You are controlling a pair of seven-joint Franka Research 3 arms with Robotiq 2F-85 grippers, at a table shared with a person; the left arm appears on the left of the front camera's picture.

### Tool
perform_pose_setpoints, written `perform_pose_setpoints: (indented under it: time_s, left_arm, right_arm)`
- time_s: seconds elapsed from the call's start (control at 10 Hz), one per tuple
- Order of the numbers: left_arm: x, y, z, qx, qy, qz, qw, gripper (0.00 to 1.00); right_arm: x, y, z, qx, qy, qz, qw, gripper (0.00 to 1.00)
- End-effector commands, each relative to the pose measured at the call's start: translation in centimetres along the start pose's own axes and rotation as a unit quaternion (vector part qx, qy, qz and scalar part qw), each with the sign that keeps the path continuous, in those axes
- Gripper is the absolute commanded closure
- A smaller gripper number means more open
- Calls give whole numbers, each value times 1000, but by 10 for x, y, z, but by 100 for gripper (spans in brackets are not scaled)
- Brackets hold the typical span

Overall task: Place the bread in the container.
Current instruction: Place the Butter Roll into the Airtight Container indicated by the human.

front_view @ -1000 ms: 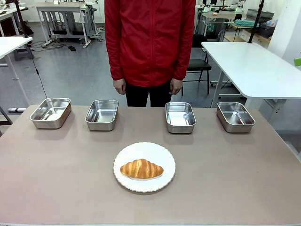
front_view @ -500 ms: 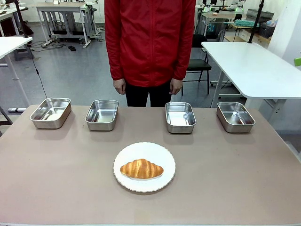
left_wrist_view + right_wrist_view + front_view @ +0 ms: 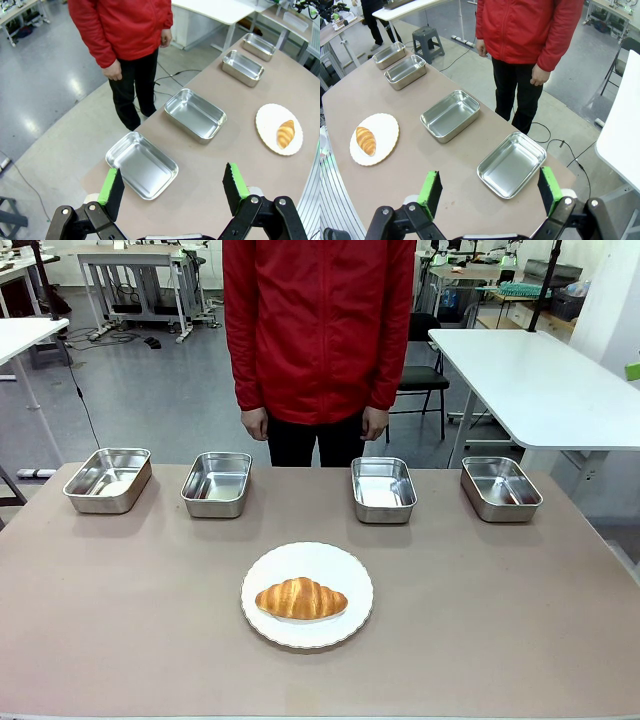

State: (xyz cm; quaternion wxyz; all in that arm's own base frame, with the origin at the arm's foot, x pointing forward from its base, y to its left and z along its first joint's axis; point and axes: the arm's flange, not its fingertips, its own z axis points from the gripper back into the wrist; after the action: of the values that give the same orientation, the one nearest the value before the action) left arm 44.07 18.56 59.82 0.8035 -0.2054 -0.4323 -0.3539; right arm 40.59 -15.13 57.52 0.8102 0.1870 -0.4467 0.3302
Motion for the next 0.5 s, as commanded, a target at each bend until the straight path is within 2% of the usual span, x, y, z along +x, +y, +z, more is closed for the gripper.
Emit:
perform_pose_setpoints:
  time_s: [0.0, 0.4]
  left_arm:
    - [0, -1, 1, 1, -1, 0, 1000, 0]
    - [0, -1, 1, 1, -1, 0, 1000, 0]
  right_arm:
    - [1, 0, -1, 2, -6, 1, 1000, 0]
    - [1, 0, -1, 2, -6, 1, 1000, 0]
